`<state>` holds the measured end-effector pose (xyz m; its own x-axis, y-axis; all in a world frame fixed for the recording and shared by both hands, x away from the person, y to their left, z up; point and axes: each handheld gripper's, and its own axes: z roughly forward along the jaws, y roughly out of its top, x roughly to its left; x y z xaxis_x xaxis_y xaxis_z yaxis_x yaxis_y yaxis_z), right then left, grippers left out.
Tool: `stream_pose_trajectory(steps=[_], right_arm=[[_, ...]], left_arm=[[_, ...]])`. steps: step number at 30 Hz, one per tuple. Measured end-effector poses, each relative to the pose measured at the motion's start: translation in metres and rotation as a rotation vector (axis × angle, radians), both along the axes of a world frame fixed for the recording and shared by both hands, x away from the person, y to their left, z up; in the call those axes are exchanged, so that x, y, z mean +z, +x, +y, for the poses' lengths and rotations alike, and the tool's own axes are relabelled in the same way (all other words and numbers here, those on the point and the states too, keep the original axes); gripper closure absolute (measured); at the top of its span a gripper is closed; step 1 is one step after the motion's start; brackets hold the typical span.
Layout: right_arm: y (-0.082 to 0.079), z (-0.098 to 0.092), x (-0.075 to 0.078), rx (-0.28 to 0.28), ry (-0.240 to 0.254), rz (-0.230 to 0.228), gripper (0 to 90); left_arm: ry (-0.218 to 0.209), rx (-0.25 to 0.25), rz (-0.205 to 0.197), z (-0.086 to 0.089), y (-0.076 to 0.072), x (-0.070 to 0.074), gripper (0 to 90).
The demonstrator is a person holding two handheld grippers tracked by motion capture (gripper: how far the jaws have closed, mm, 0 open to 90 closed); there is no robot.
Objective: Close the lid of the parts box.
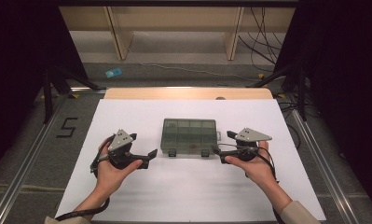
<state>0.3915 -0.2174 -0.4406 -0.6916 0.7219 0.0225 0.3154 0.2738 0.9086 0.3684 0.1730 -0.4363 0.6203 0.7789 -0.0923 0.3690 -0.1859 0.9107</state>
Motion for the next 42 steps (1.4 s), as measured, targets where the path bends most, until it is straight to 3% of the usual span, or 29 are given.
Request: stream_pose_trajectory(steps=[1,3,8,13,16,19,21,23,24,27,29,30,31,34,35,36,38,41,42], right_arm=[[-0.003,-0.001,0.001,-0.002,-0.011,0.015,15.5],[-0.005,0.000,-0.001,0.012,0.020,-0.011,15.4],[-0.013,-0.007,0.001,0.003,0.006,-0.007,15.4],[-0.018,-0.013,0.000,-0.011,0.013,-0.034,15.4],[-0.023,-0.016,0.001,-0.017,0.020,-0.013,15.5],[-0.026,-0.018,0.000,-0.027,0.026,-0.041,15.6],[-0.030,-0.020,0.001,-0.024,0.030,-0.021,15.6],[-0.031,-0.021,0.001,-0.028,0.036,-0.052,15.6],[-0.033,-0.021,0.000,-0.017,0.053,-0.031,15.6],[-0.039,-0.024,0.002,-0.023,0.040,-0.020,15.6],[-0.041,-0.026,0.002,-0.028,0.031,-0.022,15.7],[-0.042,-0.025,0.001,-0.017,0.053,-0.024,15.6],[-0.042,-0.027,0.001,-0.021,0.034,-0.040,15.7],[-0.046,-0.028,0.001,-0.020,0.042,-0.029,15.8],[-0.046,-0.029,0.000,-0.019,0.049,-0.058,15.8],[-0.048,-0.029,0.001,-0.018,0.052,-0.025,15.8],[-0.050,-0.031,0.001,-0.025,0.040,-0.031,15.8],[-0.053,-0.033,0.000,-0.026,0.060,-0.031,15.8],[-0.054,-0.035,0.001,-0.034,0.037,-0.027,15.9]], left_arm=[[-0.001,-0.001,-0.005,0.001,-0.001,0.000,0.0],[-0.010,0.004,-0.005,0.002,-0.004,0.001,0.0],[-0.019,0.001,-0.010,0.004,-0.010,0.000,0.0],[-0.029,0.008,-0.018,0.006,-0.017,0.001,0.0],[-0.033,0.005,-0.025,0.007,-0.020,0.002,0.0],[-0.047,0.003,-0.024,0.007,-0.023,0.002,0.0],[-0.042,-0.004,-0.025,0.007,-0.024,0.001,0.0],[-0.035,-0.005,-0.023,0.007,-0.025,0.001,0.0],[-0.038,-0.004,-0.026,0.007,-0.026,0.001,0.0],[-0.039,-0.011,-0.024,0.007,-0.028,0.001,0.0],[-0.032,-0.012,-0.026,0.008,-0.030,0.002,0.0],[-0.033,-0.014,-0.029,0.009,-0.031,0.002,0.0],[-0.034,-0.016,-0.031,0.009,-0.032,0.002,0.0],[-0.029,-0.015,-0.030,0.012,-0.037,0.003,0.0],[-0.031,-0.018,-0.033,0.014,-0.038,0.003,0.0],[-0.029,-0.011,-0.032,0.015,-0.039,0.003,0.0],[-0.032,-0.012,-0.031,0.018,-0.041,0.003,0.0],[-0.030,-0.009,-0.024,0.022,-0.044,0.002,0.0],[-0.043,-0.013,-0.016,0.023,-0.044,0.001,0.0]])
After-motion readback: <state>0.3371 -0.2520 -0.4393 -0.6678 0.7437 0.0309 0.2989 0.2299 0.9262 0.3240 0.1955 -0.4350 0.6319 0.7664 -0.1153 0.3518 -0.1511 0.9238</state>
